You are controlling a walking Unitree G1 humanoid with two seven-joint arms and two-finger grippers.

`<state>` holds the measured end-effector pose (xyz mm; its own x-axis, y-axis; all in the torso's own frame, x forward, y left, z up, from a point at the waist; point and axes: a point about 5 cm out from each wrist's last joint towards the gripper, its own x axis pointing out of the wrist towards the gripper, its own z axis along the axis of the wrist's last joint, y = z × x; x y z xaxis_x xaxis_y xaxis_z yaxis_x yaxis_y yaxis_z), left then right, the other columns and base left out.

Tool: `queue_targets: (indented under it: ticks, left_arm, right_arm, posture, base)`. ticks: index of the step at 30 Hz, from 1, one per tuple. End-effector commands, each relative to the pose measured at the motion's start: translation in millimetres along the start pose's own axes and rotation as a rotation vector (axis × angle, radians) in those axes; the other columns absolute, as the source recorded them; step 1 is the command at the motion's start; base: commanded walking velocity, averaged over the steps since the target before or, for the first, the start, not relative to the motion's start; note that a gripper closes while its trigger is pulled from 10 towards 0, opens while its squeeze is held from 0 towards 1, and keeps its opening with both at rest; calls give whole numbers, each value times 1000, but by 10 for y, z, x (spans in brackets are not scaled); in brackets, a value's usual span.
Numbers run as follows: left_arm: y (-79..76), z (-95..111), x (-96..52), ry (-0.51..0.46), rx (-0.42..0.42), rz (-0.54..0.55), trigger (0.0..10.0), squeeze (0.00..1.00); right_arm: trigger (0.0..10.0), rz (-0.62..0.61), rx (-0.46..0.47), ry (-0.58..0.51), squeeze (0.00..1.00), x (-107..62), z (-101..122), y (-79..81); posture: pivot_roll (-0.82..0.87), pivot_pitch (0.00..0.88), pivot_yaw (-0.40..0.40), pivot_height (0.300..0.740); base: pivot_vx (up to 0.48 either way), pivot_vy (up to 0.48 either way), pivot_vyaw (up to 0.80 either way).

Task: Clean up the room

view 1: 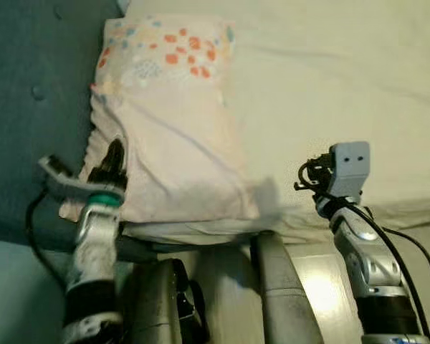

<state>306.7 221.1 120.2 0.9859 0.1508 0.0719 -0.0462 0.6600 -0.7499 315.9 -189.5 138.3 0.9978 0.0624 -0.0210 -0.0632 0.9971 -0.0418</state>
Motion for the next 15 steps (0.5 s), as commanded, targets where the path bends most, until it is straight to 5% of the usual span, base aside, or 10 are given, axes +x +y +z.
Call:
queue_targets:
  ticks: [1, 5, 7, 8, 9, 11, 13, 14, 15]
  left_arm:
    - [325, 289, -168, -116, 62, 114, 10000, 0]
    - [243, 455, -267, -162, 178, 56, 10000, 0]
    - [28, 448, -357, -164, 506, -26, 10000, 0]
    - [28, 448, -357, -164, 506, -26, 10000, 0]
    - [-52, 403, -366, -156, 625, -48, 10000, 0]
    - [-80, 330, -347, -143, 653, -49, 10000, 0]
    - [-53, 261, -331, -133, 684, -13, 10000, 0]
    - [74, 101, -338, -88, 714, 28, 10000, 0]
    - [416, -275, -463, 42, 753, 123, 10000, 0]
  right_arm:
    - [10000, 7, 15, 21, 0, -14, -81, 14]
    - [10000, 17, 16, 18, 0, 13, -86, 19]
    - [10000, 37, 24, 14, 0, 42, -92, 59]
    - [10000, 37, 24, 14, 0, 42, -92, 59]
    - [10000, 46, 27, 15, 0, 51, -96, 80]
    - [10000, 53, 29, 16, 0, 54, -98, 98]
    - [10000, 58, 31, 17, 0, 55, -104, 108]
    - [10000, 61, 33, 18, 0, 52, -112, 117]
    - [10000, 63, 42, 19, 0, 46, -122, 132]
  posture:
    - [-259, 179, 171, 630]
    - [-247, 178, 163, 630]
    - [-238, 185, 151, 630]
    - [-238, 185, 151, 630]
    - [-236, 187, 146, 630]
    - [-234, 196, 141, 630]
    - [-234, 199, 139, 630]
    - [-233, 200, 137, 630]
    - [-246, 203, 132, 630]
  base:
    - [0, 0, 0]
    - [0, 0, 0]
    - [0, 0, 0]
    - [0, 0, 0]
    - [0, 0, 0]
    - [0, 0, 0]
    - [0, 0, 0]
    - [0, 0, 0]
    - [0, 0, 0]
